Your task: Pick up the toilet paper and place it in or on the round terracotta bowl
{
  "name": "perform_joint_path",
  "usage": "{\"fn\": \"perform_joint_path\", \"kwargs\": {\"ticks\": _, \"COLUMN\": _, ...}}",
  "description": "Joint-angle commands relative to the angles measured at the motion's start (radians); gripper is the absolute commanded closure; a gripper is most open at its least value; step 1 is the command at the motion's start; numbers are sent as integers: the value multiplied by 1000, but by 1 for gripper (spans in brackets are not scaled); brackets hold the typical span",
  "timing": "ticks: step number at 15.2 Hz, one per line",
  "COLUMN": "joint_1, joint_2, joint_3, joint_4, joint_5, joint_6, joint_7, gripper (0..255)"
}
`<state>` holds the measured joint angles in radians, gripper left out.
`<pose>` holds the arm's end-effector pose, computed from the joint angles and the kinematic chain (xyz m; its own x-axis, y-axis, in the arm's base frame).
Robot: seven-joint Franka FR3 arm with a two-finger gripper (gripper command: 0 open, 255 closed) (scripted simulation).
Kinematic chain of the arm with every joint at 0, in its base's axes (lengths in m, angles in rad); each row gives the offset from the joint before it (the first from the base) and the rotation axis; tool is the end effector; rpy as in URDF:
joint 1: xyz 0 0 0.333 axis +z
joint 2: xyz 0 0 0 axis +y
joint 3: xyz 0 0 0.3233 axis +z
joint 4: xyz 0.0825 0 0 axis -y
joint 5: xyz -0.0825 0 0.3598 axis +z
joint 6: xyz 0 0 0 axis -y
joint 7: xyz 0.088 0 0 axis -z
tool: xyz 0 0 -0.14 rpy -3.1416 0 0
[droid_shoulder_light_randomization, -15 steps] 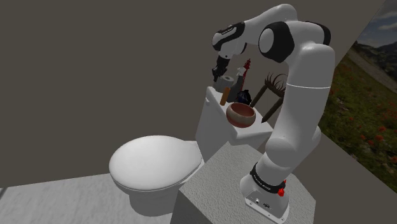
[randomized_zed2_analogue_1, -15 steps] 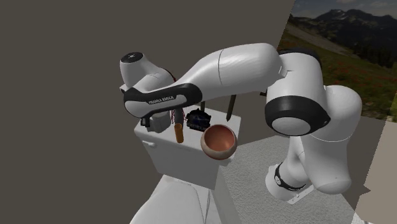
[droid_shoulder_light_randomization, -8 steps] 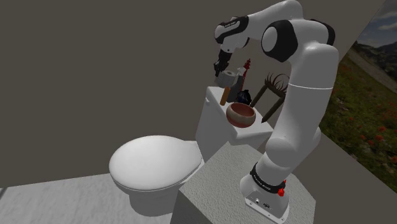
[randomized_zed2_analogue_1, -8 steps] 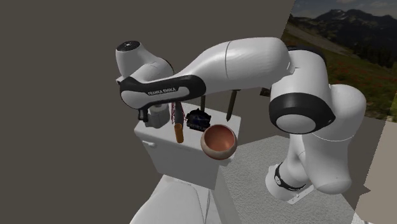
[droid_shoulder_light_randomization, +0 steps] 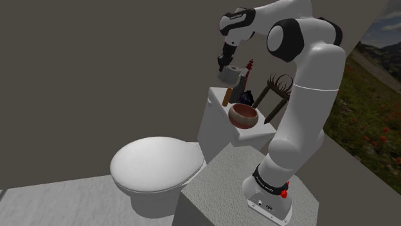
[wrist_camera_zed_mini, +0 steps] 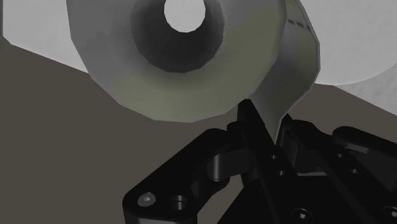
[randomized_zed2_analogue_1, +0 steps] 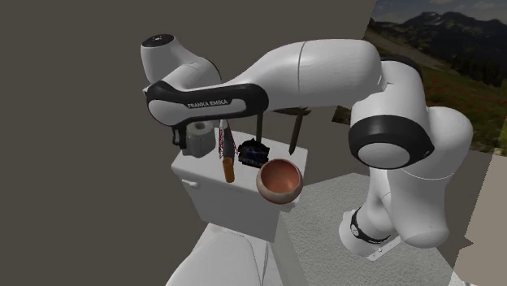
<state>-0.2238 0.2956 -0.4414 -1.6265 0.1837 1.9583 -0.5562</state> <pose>0.5217 -0.3544 0.4506 0.9851 -0.1513 0.0815 -0.1512 -0.9885 -0.0076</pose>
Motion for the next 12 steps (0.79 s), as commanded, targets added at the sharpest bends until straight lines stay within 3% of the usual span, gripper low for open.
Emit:
{"fn": "perform_joint_path", "kwargs": {"ticks": 1, "joint_1": -1, "joint_2": -2, "joint_3": -1, "joint_4": 26, "joint_5": -2, "joint_6": -27, "joint_7": 3, "gripper": 255}}
{"fn": "perform_joint_path", "kwargs": {"ticks": 9, "joint_1": -7, "joint_2": -8, "joint_3": -5, "joint_4": 124, "joint_5": -9, "joint_6": -130, "joint_7": 12, "gripper": 255}}
{"fn": "perform_joint_path", "kwargs": {"ticks": 12, "joint_1": 37, "joint_2": -153, "joint_3": -10, "joint_4": -52, "joint_5": -72, "joint_6": -83, "joint_7": 47, "gripper": 255}}
